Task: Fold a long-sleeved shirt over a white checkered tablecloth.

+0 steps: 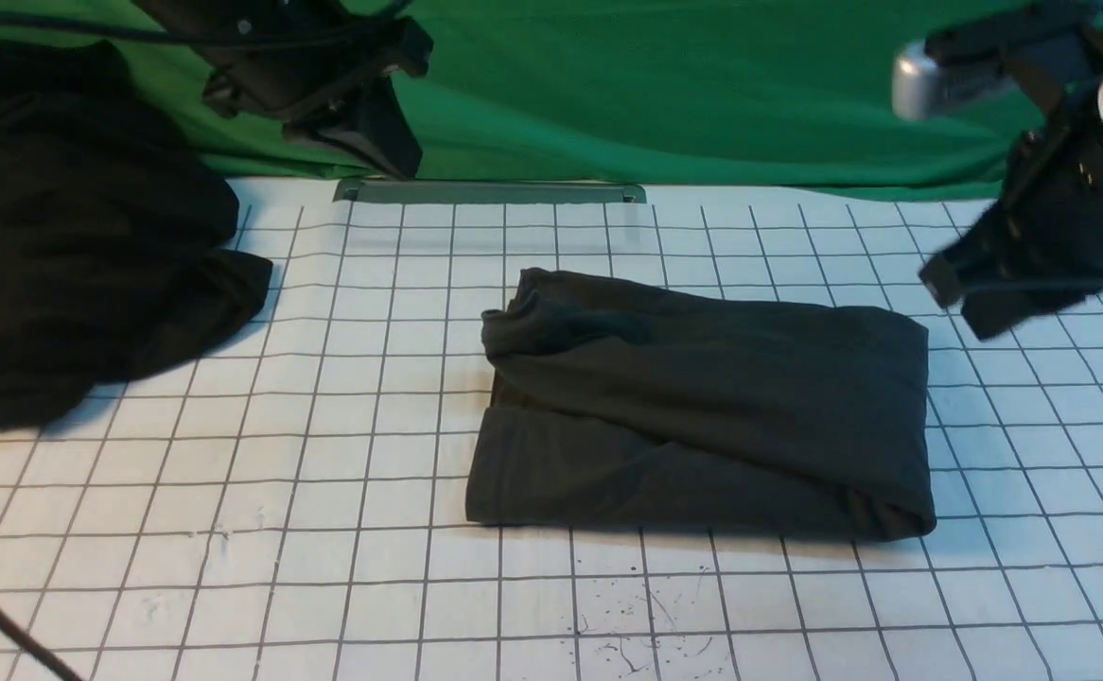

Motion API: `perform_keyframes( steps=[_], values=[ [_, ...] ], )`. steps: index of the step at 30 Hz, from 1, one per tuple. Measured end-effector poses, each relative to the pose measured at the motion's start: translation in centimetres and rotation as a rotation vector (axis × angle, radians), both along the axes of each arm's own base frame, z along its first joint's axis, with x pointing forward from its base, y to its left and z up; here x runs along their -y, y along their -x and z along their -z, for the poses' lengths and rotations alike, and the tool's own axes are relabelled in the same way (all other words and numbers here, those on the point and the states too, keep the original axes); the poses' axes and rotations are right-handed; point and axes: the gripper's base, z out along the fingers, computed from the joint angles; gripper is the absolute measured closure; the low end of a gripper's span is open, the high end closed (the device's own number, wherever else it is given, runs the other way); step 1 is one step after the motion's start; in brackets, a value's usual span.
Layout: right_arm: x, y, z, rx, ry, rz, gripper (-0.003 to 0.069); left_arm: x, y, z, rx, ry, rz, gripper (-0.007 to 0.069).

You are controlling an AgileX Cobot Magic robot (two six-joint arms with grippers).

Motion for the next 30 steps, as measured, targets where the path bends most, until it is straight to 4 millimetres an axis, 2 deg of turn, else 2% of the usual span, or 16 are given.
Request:
perform_keyframes(
  steps=[1, 3, 4, 8, 9, 10, 13, 15, 18, 22, 26, 30],
  values=[
    [0.2, 0.6, 1.4, -0.041, 0.014, 0.001, 0.0656, 0.2, 1.0, 0.8, -0.039, -0.012, 0.012, 0.0623],
    [0.3, 0.9, 2.8, -0.069, 0.016, 0.002, 0.0654, 0.4, 1.8, 1.3, -0.063, -0.017, 0.020, 0.0622],
    [0.4, 1.7, 5.8, -0.120, 0.004, 0.009, 0.0628, 0.9, 3.4, 3.8, -0.165, -0.031, 0.046, 0.0620],
    [0.5, 2.8, 9.0, -0.162, -0.013, 0.022, 0.0547, 1.6, 4.6, 6.9, -0.262, -0.045, 0.061, 0.0594],
    [0.6, 3.2, 10.2, -0.165, -0.024, 0.041, 0.0459, 2.0, 5.2, 8.8, -0.294, -0.054, 0.052, 0.0564],
    [0.7, 3.5, 10.9, -0.168, -0.029, 0.061, 0.0405, 2.2, 5.4, 9.5, -0.301, -0.057, 0.043, 0.0540],
    [0.7, 3.6, 11.9, -0.146, -0.046, 0.089, 0.0275, 2.9, 5.7, 11.2, -0.302, -0.060, 0.019, 0.0440],
    [0.6, 3.4, 12.0, -0.123, -0.058, 0.094, 0.0244, 3.4, 5.6, 12.0, -0.295, -0.063, 0.019, 0.0386],
    [0.4, 2.6, 12.3, -0.070, -0.079, 0.104, 0.0228, 4.3, 5.1, 13.5, -0.294, -0.057, 0.013, 0.0280],
    [0.3, 1.7, 13.5, -0.048, -0.062, 0.099, 0.0242, 4.9, 4.3, 15.8, -0.332, -0.018, -0.025, 0.0194],
    [0.1, 1.0, 15.1, -0.056, -0.051, 0.116, 0.0258, 5.3, 3.8, 16.9, -0.346, 0.014, -0.056, 0.0177],
    [0.0, 0.4, 16.2, -0.056, -0.051, 0.122, 0.0260, 5.5, 3.6, 17.3, -0.352, 0.033, -0.065, 0.0208]
  ],
)
